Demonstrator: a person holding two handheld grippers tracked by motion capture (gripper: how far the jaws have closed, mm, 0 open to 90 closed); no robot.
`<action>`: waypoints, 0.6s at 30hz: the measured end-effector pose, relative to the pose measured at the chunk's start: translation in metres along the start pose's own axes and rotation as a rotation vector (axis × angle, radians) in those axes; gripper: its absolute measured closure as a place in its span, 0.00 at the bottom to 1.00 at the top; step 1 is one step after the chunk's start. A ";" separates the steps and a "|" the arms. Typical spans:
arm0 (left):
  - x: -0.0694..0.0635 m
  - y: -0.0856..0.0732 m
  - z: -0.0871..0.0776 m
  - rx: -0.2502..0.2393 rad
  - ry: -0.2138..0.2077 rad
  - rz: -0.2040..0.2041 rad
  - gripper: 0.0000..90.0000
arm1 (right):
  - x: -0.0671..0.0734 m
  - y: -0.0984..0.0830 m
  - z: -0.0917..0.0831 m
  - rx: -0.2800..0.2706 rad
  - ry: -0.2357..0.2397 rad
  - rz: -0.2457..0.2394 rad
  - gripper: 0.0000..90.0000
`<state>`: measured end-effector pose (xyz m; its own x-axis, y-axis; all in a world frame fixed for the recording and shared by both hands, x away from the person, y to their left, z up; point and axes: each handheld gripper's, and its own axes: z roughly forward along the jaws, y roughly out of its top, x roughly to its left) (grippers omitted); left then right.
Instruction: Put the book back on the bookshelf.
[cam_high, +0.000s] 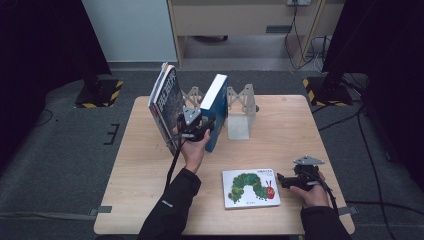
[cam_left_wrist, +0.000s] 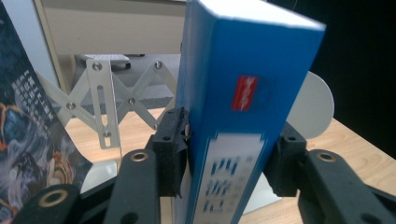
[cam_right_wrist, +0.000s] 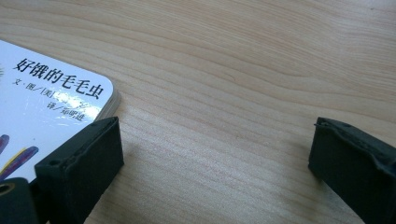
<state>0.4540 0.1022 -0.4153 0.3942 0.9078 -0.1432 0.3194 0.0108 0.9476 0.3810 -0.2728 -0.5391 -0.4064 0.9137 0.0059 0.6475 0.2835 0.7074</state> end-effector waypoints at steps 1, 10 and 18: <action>0.000 0.001 0.000 0.003 0.002 0.001 0.62 | 0.000 0.000 0.000 0.000 0.000 0.000 0.03; -0.007 0.007 0.010 0.023 0.031 -0.001 0.64 | 0.000 0.000 0.000 0.000 -0.001 0.000 0.03; -0.008 0.012 0.021 0.032 0.034 -0.008 0.63 | 0.000 0.000 0.000 0.000 -0.001 0.000 0.03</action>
<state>0.4729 0.0866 -0.4088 0.3619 0.9216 -0.1403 0.3499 0.0052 0.9368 0.3810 -0.2728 -0.5390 -0.4058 0.9140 0.0055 0.6477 0.2833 0.7072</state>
